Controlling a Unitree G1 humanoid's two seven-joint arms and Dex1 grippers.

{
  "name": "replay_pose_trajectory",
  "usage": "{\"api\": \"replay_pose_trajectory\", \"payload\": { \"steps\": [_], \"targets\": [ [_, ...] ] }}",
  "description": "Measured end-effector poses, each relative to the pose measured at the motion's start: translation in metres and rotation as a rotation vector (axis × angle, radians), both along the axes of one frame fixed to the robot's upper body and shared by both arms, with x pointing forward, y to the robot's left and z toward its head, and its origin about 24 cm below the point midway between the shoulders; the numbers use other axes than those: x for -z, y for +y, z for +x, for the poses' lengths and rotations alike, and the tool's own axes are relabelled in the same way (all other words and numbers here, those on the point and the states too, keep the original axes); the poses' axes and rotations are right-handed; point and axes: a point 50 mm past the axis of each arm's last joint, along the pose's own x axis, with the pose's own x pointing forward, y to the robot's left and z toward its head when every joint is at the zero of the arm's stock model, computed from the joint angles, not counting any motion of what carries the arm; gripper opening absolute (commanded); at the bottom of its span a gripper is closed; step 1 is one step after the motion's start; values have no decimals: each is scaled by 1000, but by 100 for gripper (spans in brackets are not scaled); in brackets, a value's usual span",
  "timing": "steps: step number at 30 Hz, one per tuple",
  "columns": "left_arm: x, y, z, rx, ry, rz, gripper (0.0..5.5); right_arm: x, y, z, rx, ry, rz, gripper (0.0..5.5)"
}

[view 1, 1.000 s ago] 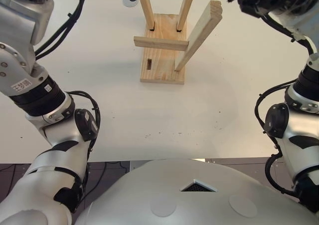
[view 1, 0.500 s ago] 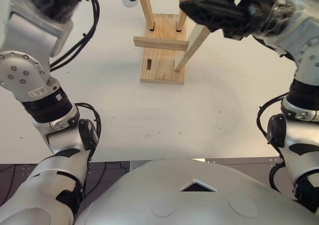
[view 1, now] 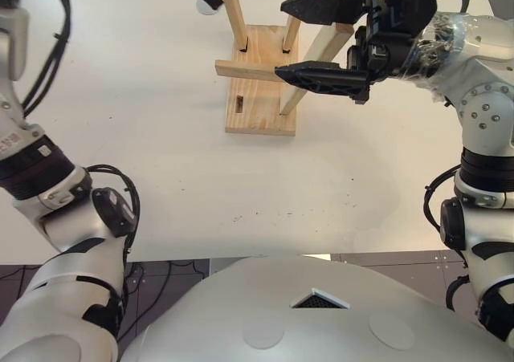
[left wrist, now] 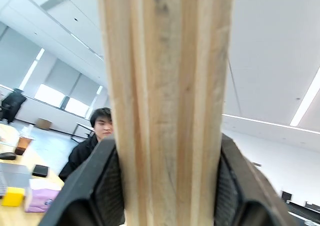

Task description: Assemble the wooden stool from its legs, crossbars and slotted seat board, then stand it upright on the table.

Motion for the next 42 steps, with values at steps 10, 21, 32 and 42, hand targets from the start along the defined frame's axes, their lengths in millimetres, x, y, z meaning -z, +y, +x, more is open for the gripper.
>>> {"api": "replay_pose_trajectory", "payload": {
  "steps": [10,21,32,42],
  "targets": [
    [71,17,24,-264,104,336,203,-18,-10,11,87,61,65,402],
    [125,4,20,-174,38,335,203,-20,-15,22,99,69,74,402],
    [163,2,9,-30,150,26,203,-15,-18,31,81,78,37,402],
    [181,-7,6,-25,164,-131,203,-10,-15,31,33,94,5,402]
  ]
}}
